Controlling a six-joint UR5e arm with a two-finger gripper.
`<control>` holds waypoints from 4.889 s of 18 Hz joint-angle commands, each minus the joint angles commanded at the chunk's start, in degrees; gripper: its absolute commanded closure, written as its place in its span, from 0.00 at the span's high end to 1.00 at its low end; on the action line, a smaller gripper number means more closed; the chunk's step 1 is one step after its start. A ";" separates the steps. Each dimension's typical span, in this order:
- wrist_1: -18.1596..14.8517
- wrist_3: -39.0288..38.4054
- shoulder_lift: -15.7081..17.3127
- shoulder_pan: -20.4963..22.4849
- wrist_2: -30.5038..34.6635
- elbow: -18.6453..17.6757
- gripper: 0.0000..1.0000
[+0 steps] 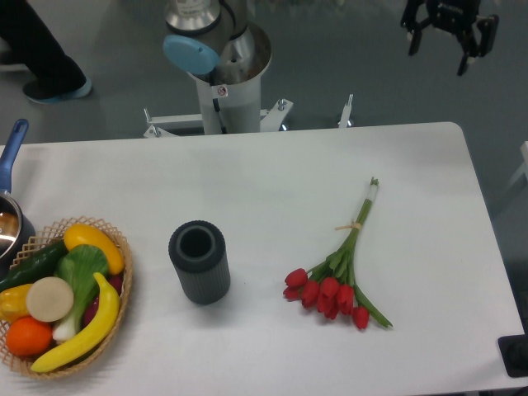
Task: Pick up the flowers from the table
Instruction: 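Move the open gripper down toward the red tulip bunch, then lower the open gripper over the tulip stems near the twine tie, then descend further and close the gripper around the tulip stems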
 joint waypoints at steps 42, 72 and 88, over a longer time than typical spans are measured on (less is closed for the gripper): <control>26.89 -30.70 -27.68 -25.57 4.48 -2.64 1.00; 27.60 -34.83 -34.01 -28.04 6.68 -0.79 0.96; 27.60 -37.55 -33.31 -27.96 6.50 0.00 0.37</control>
